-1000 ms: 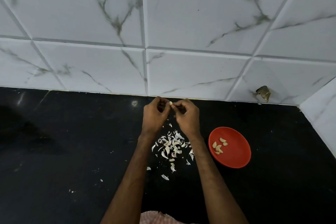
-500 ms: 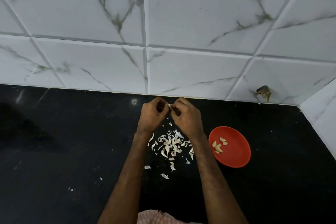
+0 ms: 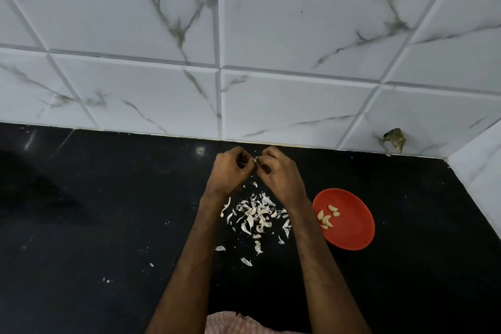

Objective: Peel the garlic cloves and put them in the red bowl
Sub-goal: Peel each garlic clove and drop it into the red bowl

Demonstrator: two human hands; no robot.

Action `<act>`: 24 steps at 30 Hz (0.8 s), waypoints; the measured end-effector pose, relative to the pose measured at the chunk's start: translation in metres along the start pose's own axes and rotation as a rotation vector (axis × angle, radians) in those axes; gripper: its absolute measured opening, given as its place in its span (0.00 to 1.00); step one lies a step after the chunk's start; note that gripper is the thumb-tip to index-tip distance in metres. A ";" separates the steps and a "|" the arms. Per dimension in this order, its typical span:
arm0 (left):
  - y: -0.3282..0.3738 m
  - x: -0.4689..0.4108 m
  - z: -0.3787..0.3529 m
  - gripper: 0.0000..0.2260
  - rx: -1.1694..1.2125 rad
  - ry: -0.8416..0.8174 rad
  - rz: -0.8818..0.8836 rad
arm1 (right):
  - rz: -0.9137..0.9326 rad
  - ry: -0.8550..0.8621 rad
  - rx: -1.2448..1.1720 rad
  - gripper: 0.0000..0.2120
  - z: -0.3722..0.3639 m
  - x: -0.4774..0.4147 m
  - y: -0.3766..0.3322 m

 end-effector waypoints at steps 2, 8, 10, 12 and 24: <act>-0.001 0.000 0.000 0.02 0.008 0.009 0.018 | 0.011 0.006 0.003 0.05 0.000 0.001 -0.001; -0.002 0.004 0.000 0.03 0.033 0.069 0.051 | 0.012 0.032 0.030 0.04 -0.003 0.002 -0.003; -0.004 0.006 0.000 0.03 0.039 0.078 0.062 | 0.011 0.028 0.028 0.04 -0.005 0.003 -0.003; -0.006 0.006 -0.001 0.02 0.046 0.078 0.069 | 0.007 0.022 0.019 0.05 -0.006 0.004 -0.002; -0.012 0.009 0.006 0.02 0.111 0.104 0.149 | -0.046 0.041 -0.158 0.08 -0.006 0.002 0.005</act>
Point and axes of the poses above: each hand's wrist, its own x-axis away from the middle knuckle, its own z-axis out of the back of the hand, y = z × x, the point moved 9 cm from there along -x, towards the middle knuckle, and after that the axes turned 4 degrees about -x, right-handed, at the moved point
